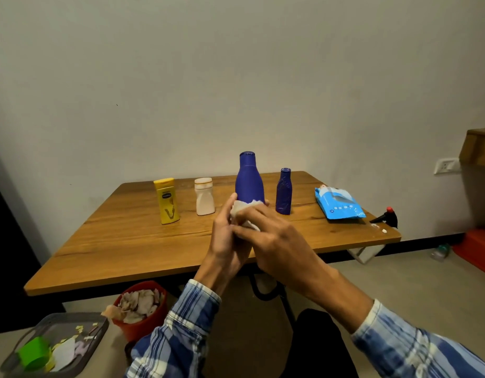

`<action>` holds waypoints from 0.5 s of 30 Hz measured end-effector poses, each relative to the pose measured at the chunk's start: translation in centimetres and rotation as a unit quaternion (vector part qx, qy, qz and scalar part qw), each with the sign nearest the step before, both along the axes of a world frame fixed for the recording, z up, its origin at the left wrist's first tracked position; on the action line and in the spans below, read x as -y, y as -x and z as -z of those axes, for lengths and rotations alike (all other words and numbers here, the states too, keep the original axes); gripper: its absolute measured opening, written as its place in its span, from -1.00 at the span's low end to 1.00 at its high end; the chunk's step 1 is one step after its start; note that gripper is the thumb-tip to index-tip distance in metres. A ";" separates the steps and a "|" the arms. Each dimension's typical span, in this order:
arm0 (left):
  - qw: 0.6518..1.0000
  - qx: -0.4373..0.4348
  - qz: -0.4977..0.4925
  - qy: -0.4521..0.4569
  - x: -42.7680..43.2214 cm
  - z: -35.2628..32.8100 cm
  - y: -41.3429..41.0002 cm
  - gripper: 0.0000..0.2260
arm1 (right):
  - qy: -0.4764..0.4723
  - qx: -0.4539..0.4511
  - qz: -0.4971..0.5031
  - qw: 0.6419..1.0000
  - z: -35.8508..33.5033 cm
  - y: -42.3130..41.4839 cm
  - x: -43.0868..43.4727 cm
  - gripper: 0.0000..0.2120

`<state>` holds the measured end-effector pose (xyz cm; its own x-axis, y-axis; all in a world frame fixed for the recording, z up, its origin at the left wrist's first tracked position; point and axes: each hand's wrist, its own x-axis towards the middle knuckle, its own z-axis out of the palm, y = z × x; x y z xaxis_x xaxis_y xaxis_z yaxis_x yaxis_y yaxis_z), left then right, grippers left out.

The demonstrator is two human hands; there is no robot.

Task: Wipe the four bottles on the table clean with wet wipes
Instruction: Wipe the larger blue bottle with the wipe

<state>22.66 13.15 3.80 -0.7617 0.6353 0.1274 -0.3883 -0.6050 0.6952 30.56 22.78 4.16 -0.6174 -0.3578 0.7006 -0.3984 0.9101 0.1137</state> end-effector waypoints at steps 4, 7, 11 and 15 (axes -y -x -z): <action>0.999 0.024 -0.014 -0.019 -0.2 -0.2 -0.2 -0.59 | 0.095 -0.046 0.050 0.993 -1.2 0.6 -1.9 -0.66; 0.999 0.035 -0.001 -0.033 -0.2 -0.4 0.1 -0.53 | 0.029 -0.047 0.024 0.998 -0.2 0.3 -0.4 -0.70; 0.997 0.045 0.000 -0.055 -0.2 -0.5 0.5 -0.52 | 0.041 -0.084 0.019 0.995 0.6 0.4 -1.3 -0.73; 0.998 0.041 0.008 -0.047 -0.1 -0.7 0.5 -0.51 | 0.012 -0.101 0.015 0.995 1.2 0.4 -0.7 -0.76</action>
<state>22.14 13.27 4.47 -0.7625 0.6350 0.1238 -0.4514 -0.6593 0.6013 30.11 23.52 2.98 -0.4742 -0.3228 0.8191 -0.3419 0.9249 0.1665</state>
